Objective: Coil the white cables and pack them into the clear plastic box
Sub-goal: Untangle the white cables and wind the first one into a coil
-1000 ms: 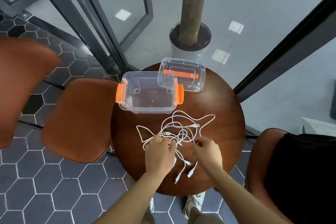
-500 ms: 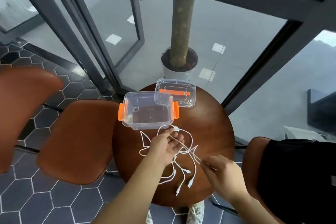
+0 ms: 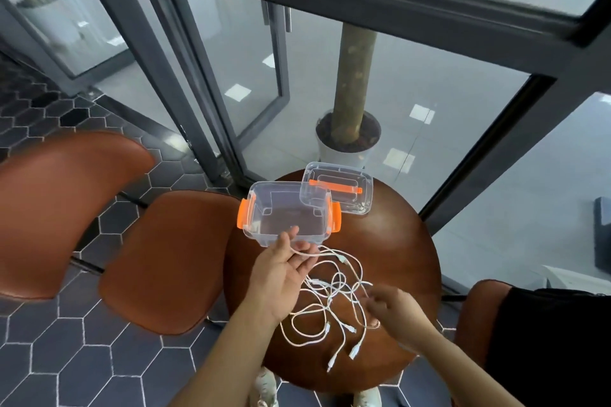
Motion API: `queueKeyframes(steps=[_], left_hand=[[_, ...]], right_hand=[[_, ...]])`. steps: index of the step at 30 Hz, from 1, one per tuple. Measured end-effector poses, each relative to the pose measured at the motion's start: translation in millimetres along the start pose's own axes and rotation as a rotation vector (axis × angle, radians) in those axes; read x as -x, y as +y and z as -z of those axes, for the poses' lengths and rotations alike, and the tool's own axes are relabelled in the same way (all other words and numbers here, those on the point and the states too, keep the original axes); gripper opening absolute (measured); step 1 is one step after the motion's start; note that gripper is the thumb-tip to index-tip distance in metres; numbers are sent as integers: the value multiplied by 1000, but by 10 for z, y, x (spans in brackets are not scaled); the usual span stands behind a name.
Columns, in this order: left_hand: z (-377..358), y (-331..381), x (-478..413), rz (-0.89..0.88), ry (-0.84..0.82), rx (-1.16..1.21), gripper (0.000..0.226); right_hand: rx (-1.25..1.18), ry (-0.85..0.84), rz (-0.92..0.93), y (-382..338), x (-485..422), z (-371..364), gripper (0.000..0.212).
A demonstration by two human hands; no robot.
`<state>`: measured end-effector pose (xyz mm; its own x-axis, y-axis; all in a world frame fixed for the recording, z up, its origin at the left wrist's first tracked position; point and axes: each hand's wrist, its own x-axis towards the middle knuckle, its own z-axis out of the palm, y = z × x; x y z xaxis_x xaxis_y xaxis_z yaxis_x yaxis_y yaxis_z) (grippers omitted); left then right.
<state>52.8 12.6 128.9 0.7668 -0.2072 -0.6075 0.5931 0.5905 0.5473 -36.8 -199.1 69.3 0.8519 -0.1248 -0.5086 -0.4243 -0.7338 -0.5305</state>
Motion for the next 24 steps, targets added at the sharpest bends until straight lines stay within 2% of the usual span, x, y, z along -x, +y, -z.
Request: queueKeyframes(steps=[3,7,9,11,14,17,19,22,24], left_hand=[[-59,167,71,16,-101,135,20],[-136,343,121,-49,-239,139,32],[-175,417,121,-69,-261,120,40],[-210,458,108,-76,-237,80,45],[-239,462,104,-107,-98,9,53],[-230,516,147,-101,-65,-48,63],[-200,585,171,-62,-128,-100,60],[-156,683,186,73,-236,-165,45],[-136,728,210,99,-305,-245,37]], right_hand=[[-141,-33,16,-223,-46,-13,16],[-152,-45,105,-362,-52,-40,31],[-187,-50,134,-431,-43,-45,18],[-185,-58,155,-467,-56,-65,15],[-106,-88,187,-498,-80,-84,9],[-10,-103,213,-513,-111,-58,17],[54,-128,217,-540,-137,3,18],[139,-168,234,-548,-202,143,20],[142,-180,215,-559,-258,262,19]])
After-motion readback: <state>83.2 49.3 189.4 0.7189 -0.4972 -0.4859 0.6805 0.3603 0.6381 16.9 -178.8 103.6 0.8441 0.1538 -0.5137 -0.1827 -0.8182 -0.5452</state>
